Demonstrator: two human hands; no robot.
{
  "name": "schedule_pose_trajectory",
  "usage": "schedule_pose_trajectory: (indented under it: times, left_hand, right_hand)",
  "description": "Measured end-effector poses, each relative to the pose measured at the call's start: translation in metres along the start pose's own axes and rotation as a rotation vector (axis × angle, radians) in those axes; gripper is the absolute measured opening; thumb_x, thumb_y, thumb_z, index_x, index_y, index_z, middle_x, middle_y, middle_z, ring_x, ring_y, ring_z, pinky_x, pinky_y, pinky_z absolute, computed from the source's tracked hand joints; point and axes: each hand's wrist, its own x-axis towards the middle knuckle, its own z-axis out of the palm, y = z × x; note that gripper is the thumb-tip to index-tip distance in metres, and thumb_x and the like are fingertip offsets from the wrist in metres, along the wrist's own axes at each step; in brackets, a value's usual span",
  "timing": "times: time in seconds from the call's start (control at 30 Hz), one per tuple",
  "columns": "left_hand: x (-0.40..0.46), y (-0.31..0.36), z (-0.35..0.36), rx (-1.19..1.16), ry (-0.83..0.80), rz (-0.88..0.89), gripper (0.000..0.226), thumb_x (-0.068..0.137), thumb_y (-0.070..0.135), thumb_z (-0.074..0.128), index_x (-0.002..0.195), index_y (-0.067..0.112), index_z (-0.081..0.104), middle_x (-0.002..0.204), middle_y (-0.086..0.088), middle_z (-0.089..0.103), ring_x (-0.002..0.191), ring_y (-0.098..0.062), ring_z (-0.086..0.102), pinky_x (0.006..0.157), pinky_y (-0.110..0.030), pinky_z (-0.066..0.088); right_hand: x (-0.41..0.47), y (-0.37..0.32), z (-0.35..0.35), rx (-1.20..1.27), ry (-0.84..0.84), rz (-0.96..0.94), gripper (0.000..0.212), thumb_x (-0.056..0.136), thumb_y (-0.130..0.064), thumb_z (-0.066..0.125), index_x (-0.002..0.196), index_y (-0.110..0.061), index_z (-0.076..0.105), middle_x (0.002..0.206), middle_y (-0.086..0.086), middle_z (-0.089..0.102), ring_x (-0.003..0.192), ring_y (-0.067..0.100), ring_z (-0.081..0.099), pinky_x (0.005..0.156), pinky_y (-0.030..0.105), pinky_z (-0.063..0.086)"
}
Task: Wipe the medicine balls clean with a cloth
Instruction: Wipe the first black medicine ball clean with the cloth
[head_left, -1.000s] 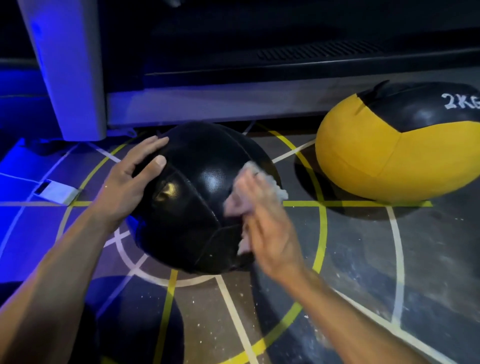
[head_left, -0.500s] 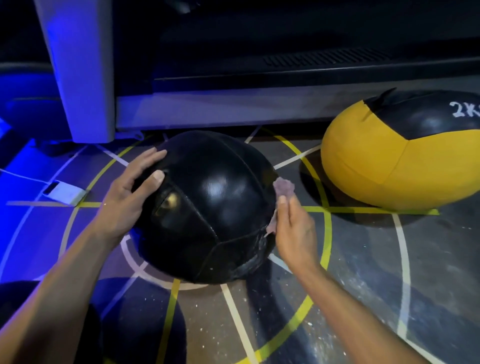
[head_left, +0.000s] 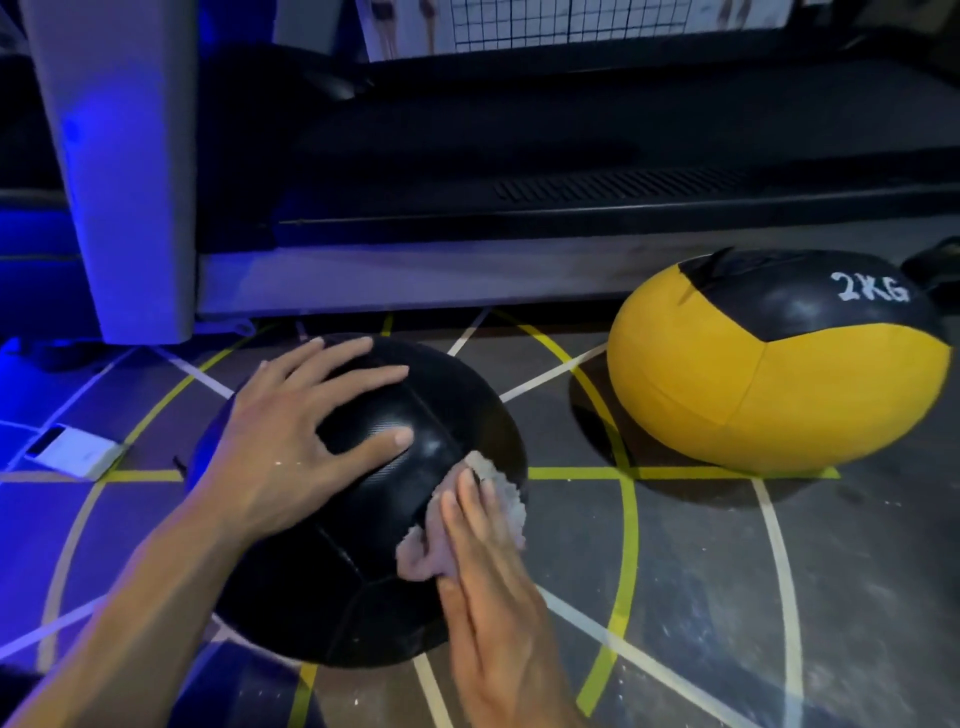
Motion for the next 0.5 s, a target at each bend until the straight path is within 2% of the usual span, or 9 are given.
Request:
schedule_pose_trajectory:
  times: [0.1, 0.13, 0.2, 0.27, 0.33, 0.4, 0.5]
  left_hand:
    - [-0.002, -0.006, -0.001, -0.001, 0.001, -0.009, 0.064, 0.078, 0.091, 0.045, 0.135, 0.062, 0.053, 0.154, 0.029, 0.041, 0.151, -0.012, 0.028, 0.121, -0.056, 0.026]
    - [-0.003, -0.006, -0.001, 0.01, 0.007, -0.011, 0.065, 0.078, 0.091, 0.044, 0.136, 0.063, 0.051, 0.154, 0.03, 0.04, 0.151, -0.012, 0.028, 0.121, -0.056, 0.026]
    - [-0.003, -0.005, 0.002, 0.015, 0.011, -0.032, 0.065, 0.078, 0.091, 0.044, 0.136, 0.064, 0.049, 0.154, 0.031, 0.038, 0.151, -0.012, 0.026, 0.121, -0.058, 0.024]
    - [-0.003, -0.003, 0.003, 0.02, 0.023, -0.053, 0.064, 0.078, 0.091, 0.044, 0.136, 0.064, 0.049, 0.154, 0.031, 0.038, 0.151, -0.013, 0.026, 0.121, -0.058, 0.024]
    - [-0.002, -0.003, 0.003, 0.028, 0.032, -0.048, 0.064, 0.078, 0.09, 0.045, 0.135, 0.061, 0.052, 0.153, 0.029, 0.041, 0.15, -0.014, 0.03, 0.121, -0.056, 0.025]
    - [-0.002, -0.006, 0.0, 0.019, 0.037, -0.049, 0.064, 0.078, 0.089, 0.046, 0.134, 0.06, 0.054, 0.152, 0.027, 0.043, 0.148, -0.015, 0.032, 0.121, -0.055, 0.027]
    - [-0.003, -0.008, -0.002, -0.009, 0.038, -0.064, 0.06, 0.078, 0.085, 0.05, 0.133, 0.061, 0.055, 0.152, 0.029, 0.043, 0.148, -0.014, 0.032, 0.121, -0.053, 0.027]
  right_hand:
    - [0.013, 0.01, 0.005, 0.098, 0.0, 0.036, 0.057, 0.108, -0.02, 0.041, 0.162, -0.018, 0.023, 0.171, -0.006, 0.015, 0.158, 0.018, 0.013, 0.127, 0.041, 0.019]
    - [0.022, 0.013, 0.005, 0.188, 0.028, 0.114, 0.053, 0.11, -0.021, 0.038, 0.161, -0.02, 0.025, 0.171, -0.008, 0.016, 0.158, 0.015, 0.013, 0.128, 0.039, 0.017]
    - [0.044, 0.017, 0.0, 0.307, 0.125, 0.388, 0.046, 0.112, -0.028, 0.03, 0.158, -0.033, 0.028, 0.167, -0.019, 0.02, 0.155, 0.002, 0.015, 0.127, 0.032, 0.017]
    - [0.055, 0.014, -0.001, 0.318, 0.157, 0.578, 0.043, 0.111, -0.036, 0.026, 0.153, -0.043, 0.029, 0.161, -0.029, 0.021, 0.152, -0.006, 0.016, 0.125, 0.027, 0.019]
    - [0.045, -0.004, 0.004, 0.267, 0.125, 0.485, 0.048, 0.111, -0.04, 0.022, 0.156, -0.032, 0.035, 0.163, -0.031, 0.014, 0.154, -0.003, 0.008, 0.127, 0.026, 0.014]
    - [0.021, -0.023, 0.015, 0.214, 0.065, 0.283, 0.053, 0.111, -0.039, 0.023, 0.16, -0.019, 0.031, 0.17, -0.02, 0.003, 0.157, 0.006, 0.0, 0.127, 0.026, 0.005]
    - [0.014, -0.017, 0.015, 0.203, 0.043, 0.168, 0.053, 0.112, -0.032, 0.027, 0.162, -0.02, 0.02, 0.171, -0.012, 0.005, 0.158, 0.012, 0.003, 0.126, 0.026, 0.005]
